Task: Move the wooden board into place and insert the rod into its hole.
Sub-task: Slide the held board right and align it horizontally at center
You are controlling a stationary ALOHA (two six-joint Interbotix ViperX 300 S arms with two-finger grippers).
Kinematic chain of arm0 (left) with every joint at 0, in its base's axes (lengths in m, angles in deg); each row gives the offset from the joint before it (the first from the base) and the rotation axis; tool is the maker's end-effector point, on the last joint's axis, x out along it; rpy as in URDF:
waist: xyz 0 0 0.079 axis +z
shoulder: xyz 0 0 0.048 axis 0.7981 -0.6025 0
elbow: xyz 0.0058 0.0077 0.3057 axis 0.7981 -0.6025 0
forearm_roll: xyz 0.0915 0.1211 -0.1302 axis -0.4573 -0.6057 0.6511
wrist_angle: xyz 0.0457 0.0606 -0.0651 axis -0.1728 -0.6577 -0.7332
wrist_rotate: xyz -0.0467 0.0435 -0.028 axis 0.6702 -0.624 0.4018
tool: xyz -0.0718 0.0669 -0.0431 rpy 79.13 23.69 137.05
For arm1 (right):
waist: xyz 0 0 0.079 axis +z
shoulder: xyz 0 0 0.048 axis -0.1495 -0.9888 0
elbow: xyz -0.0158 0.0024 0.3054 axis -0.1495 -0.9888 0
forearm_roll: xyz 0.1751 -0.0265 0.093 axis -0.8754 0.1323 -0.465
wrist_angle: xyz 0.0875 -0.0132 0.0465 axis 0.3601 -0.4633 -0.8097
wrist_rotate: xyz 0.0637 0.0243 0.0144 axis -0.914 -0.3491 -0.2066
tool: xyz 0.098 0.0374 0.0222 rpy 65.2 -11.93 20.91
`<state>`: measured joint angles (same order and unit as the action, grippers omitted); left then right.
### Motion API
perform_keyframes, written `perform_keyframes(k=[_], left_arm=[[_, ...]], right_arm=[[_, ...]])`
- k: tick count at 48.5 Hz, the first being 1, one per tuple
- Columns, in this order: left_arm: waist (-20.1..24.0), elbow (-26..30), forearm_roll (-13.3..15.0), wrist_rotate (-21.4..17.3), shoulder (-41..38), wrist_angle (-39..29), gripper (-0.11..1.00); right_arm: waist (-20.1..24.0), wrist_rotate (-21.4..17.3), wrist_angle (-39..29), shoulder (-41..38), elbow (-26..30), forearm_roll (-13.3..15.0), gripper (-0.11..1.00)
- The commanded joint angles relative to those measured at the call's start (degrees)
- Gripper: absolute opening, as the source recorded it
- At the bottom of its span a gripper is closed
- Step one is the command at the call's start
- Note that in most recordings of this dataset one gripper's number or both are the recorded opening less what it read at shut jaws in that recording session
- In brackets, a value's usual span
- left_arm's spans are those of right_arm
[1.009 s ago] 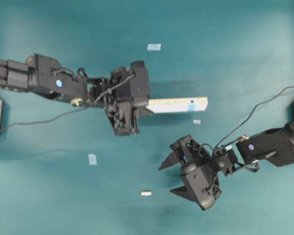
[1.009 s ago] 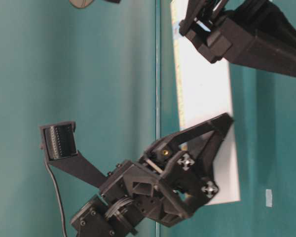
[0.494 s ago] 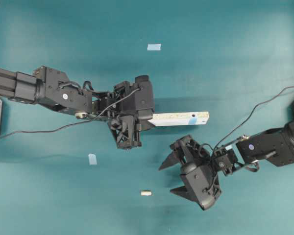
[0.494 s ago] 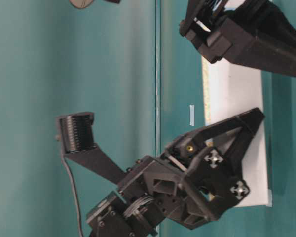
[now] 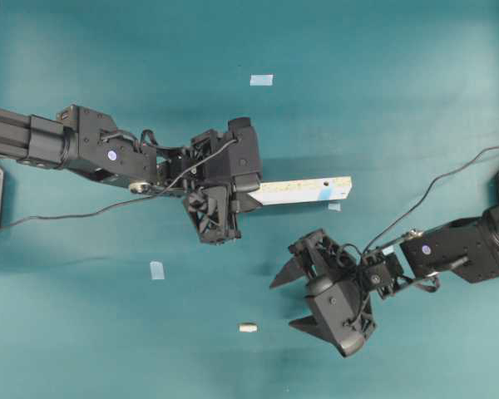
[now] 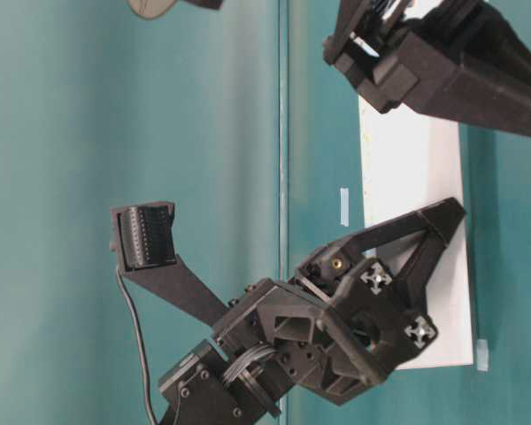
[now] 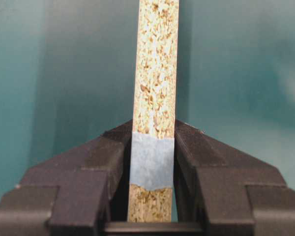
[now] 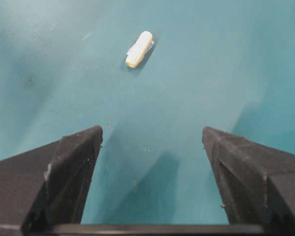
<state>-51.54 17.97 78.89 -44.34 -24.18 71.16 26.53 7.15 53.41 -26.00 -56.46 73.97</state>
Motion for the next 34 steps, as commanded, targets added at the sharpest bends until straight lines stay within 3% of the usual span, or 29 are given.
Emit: perform_keyframes(k=[1,31,34], left_arm=[[-0.8,0.4,0.1,0.4,1.1,0.2,0.22],[-0.1,0.6,-0.1,0.1,0.8,-2.4,0.23],[-0.2,0.8,-0.1,0.1,0.8,-2.4,0.37]], right_arm=[[0.3,0.0,0.2,2.0,0.9,-0.1,0.90],[0.2,0.0,0.2,2.0,0.9,-0.2,0.90],[0.2,0.0,0.2,2.0,0.9,-0.2,0.90]])
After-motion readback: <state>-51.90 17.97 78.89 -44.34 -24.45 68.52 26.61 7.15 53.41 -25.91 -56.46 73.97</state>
